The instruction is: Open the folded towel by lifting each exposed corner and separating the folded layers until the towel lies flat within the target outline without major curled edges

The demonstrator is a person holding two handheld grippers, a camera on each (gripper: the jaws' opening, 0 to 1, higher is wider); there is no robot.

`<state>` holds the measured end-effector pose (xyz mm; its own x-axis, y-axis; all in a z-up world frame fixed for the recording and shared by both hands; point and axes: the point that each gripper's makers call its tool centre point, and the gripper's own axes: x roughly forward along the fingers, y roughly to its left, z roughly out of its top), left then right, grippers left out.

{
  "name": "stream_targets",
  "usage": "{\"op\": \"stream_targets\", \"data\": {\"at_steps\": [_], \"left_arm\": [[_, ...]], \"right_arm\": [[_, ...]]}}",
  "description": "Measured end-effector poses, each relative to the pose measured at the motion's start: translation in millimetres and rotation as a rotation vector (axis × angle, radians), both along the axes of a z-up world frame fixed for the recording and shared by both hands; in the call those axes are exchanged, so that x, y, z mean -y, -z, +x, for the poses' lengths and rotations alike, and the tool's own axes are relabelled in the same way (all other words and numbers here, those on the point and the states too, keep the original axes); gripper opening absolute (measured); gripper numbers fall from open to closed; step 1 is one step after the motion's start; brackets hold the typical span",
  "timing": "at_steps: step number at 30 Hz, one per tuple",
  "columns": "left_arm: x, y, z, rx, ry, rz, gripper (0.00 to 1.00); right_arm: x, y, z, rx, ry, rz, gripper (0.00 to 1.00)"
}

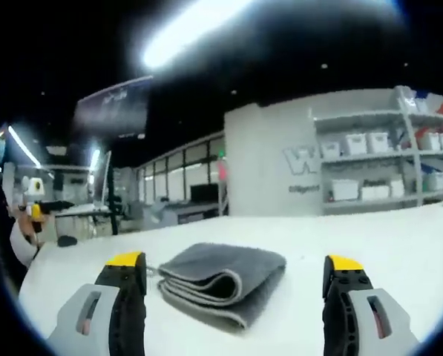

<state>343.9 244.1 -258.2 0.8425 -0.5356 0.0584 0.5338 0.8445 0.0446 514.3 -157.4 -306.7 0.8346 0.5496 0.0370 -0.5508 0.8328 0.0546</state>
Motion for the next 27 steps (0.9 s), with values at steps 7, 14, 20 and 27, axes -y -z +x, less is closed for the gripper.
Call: {"op": "stream_targets", "data": {"at_steps": [7,14,20,27], "left_arm": [[-2,-0.1,0.3,-0.003,0.005,-0.019,1.0],[1,0.8,1.2,-0.009,0.011,-0.028,1.0],[5,1.1,1.5,-0.01,0.023,-0.038,1.0],[6,1.7,1.7,-0.009,0.022,-0.031,1.0]], "right_arm": [[-3,13.5,1,-0.028,0.014,-0.048,0.98],[-6,29.6,3,-0.058,0.025,-0.13,0.96],[-14,41.0,2,-0.074,0.015,-0.204,0.93],[-10,45.9,6,-0.071,0.041,-0.246,0.85]]}}
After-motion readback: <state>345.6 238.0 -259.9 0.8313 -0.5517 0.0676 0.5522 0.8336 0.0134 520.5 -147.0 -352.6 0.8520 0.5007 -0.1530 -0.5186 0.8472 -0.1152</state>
